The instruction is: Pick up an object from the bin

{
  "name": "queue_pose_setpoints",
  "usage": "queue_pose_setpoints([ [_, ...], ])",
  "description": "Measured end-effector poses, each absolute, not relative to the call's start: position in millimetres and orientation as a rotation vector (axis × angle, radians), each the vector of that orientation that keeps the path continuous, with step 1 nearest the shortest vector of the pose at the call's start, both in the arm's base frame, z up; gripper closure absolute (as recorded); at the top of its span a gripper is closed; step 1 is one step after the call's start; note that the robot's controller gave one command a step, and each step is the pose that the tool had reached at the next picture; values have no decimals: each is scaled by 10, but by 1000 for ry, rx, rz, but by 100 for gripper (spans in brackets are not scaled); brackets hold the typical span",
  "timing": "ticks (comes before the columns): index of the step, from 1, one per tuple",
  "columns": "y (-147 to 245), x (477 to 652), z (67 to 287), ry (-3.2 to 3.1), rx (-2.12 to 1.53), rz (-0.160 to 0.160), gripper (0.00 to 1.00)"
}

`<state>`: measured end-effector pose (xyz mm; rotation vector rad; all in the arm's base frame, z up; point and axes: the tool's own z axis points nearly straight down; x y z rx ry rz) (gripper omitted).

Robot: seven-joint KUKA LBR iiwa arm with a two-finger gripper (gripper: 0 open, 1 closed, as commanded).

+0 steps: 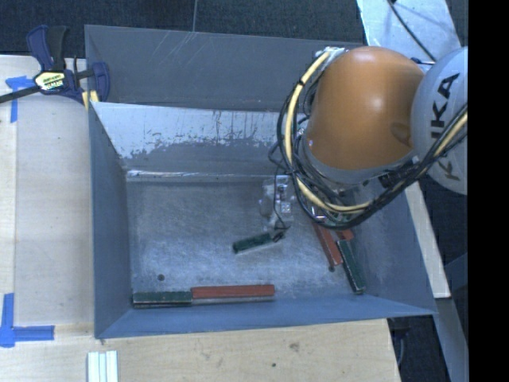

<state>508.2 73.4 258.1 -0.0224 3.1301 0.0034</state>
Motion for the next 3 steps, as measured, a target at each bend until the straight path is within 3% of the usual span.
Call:
queue_pose_setpoints([
  [1, 719, 5071, 2532, 3138, -18, 1, 0],
  [2, -61, 5649, 1379, 3120, -383, -3, 0],
  [3, 122, 5262, 660, 3115, -450, 3, 0],
])
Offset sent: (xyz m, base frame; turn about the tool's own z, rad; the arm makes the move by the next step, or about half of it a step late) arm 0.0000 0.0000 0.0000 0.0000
